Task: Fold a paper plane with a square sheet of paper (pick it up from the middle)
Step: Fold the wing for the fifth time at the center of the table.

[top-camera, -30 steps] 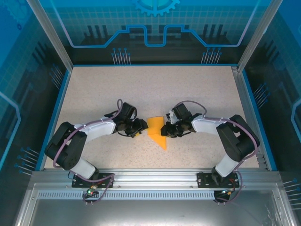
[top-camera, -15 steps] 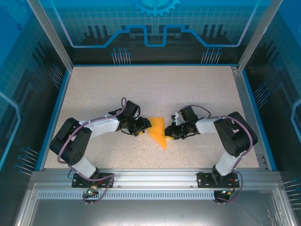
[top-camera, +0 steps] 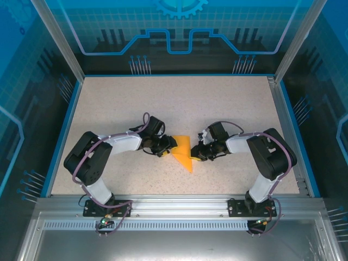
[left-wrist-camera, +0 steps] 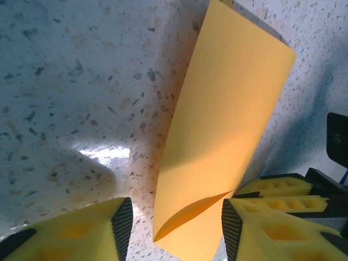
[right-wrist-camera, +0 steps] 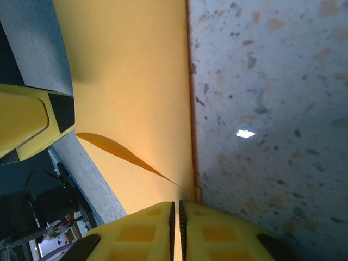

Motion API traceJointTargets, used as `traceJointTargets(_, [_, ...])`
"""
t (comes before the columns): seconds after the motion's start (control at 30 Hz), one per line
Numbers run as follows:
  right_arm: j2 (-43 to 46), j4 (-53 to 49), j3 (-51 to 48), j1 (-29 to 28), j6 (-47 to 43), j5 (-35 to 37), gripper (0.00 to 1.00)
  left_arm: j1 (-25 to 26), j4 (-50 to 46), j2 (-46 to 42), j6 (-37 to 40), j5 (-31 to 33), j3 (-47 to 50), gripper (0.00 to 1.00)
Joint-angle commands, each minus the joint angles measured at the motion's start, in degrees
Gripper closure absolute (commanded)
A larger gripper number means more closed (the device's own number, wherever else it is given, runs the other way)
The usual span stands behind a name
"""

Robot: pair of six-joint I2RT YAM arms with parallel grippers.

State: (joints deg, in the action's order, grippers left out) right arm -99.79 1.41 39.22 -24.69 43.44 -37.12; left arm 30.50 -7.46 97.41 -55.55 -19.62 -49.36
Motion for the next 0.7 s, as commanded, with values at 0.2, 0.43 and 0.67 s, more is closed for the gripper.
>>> traceJointTargets(0.2, [-5.86, -5.44, -1.69, -0.27, -0.89, 8.82, 0.87, 0.49, 2.70, 2.90, -1.11, -3.02, -1.78, 0.55])
traceJointTargets(0.43, [-6.09, -6.34, -1.25, -0.18, -1.35, 9.44, 0.88, 0.48, 4.48, 3.92, -0.92, -3.84, -2.13, 0.58])
traceJointTargets(0.67, [-6.23, -6.77, -0.55, -0.10, -1.95, 9.58, 0.88, 0.34, 5.44, 4.45, -0.18, -4.47, -2.96, 0.61])
